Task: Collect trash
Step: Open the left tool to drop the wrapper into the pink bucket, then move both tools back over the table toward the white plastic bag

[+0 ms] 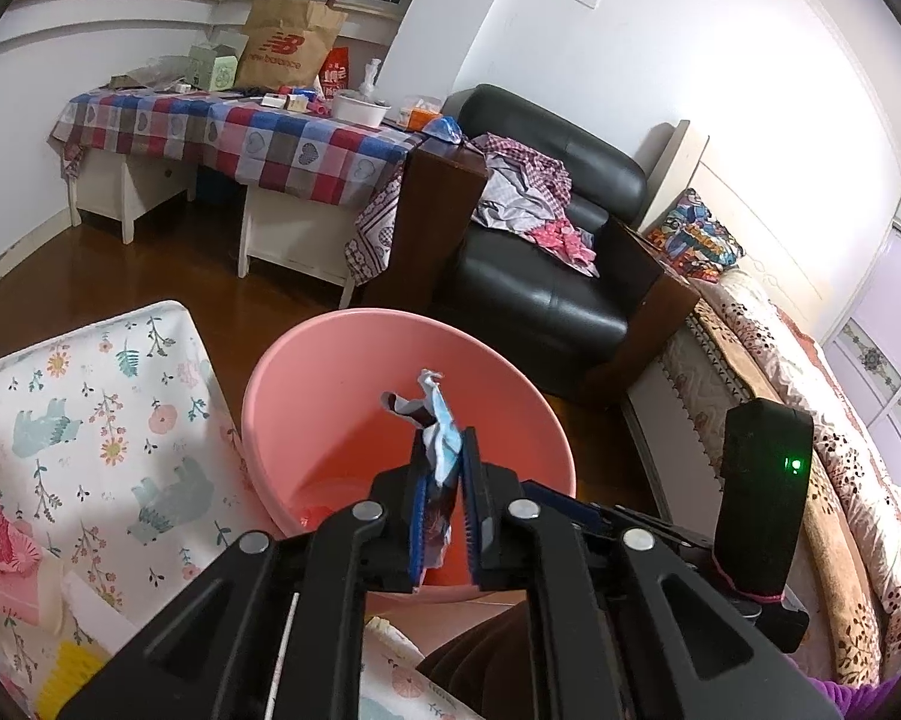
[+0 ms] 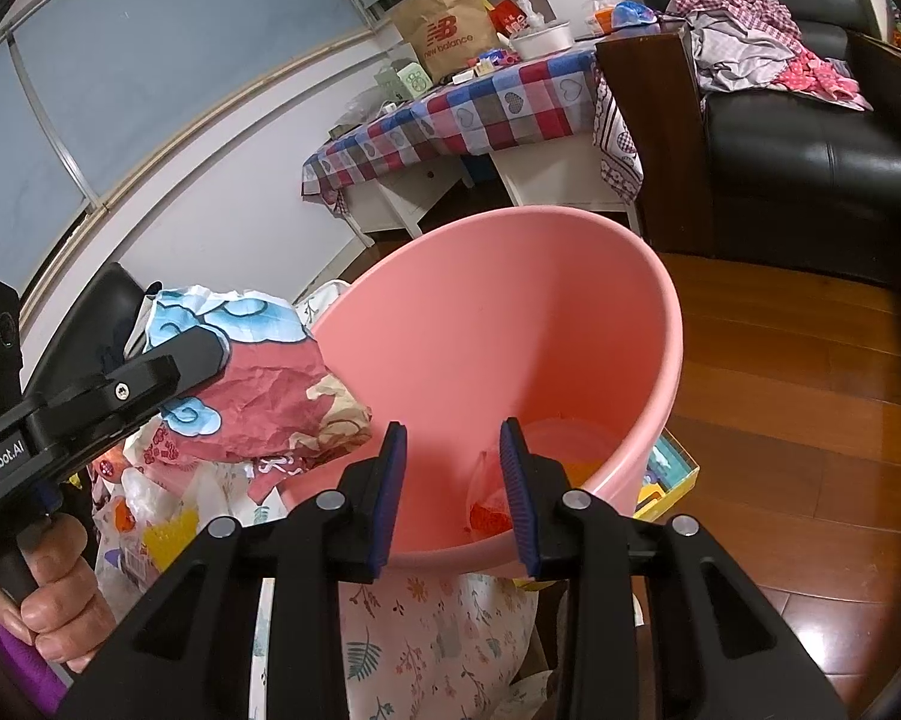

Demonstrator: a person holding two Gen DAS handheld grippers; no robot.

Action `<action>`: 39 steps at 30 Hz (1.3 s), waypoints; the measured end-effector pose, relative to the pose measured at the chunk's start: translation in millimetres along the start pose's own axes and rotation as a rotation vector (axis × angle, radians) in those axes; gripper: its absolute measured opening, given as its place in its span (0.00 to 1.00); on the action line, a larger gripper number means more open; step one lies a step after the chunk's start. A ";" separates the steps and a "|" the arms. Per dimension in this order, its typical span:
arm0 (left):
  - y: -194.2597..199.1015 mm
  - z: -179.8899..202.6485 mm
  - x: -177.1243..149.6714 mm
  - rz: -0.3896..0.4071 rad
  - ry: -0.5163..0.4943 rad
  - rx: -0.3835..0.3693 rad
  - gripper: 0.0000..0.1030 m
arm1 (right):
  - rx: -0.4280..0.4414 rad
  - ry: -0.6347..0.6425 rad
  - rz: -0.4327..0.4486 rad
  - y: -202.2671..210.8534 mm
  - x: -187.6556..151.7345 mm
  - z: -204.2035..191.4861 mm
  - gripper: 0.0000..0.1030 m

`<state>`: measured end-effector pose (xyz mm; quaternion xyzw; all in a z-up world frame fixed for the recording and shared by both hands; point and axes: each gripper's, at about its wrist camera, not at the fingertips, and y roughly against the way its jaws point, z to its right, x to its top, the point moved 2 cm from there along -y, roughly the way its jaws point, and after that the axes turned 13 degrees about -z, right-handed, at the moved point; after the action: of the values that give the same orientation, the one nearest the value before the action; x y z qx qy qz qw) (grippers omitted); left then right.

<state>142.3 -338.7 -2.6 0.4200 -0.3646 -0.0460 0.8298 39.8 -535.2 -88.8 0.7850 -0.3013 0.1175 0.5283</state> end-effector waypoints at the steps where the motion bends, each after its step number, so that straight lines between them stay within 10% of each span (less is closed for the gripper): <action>1: 0.2 0.7 0.0 0.001 -0.002 0.003 0.19 | 0.000 0.000 0.000 0.0 -0.8 -0.4 0.32; 4: 2.6 2.4 -0.6 0.009 -0.008 0.011 0.34 | -0.001 0.000 0.000 0.2 -0.7 -0.5 0.32; 26: 44.9 -18.1 -21.5 0.046 0.063 0.105 0.47 | 0.019 0.067 0.004 13.8 -7.5 -25.8 0.32; 39: 121.7 -55.1 -67.7 0.147 0.089 0.350 0.53 | 0.045 0.178 -0.031 8.2 -19.3 -77.0 0.32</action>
<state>100.4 -198.0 27.0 0.5319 -0.3597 0.0974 0.7604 29.9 -461.3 -60.5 0.7876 -0.2382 0.1855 0.5371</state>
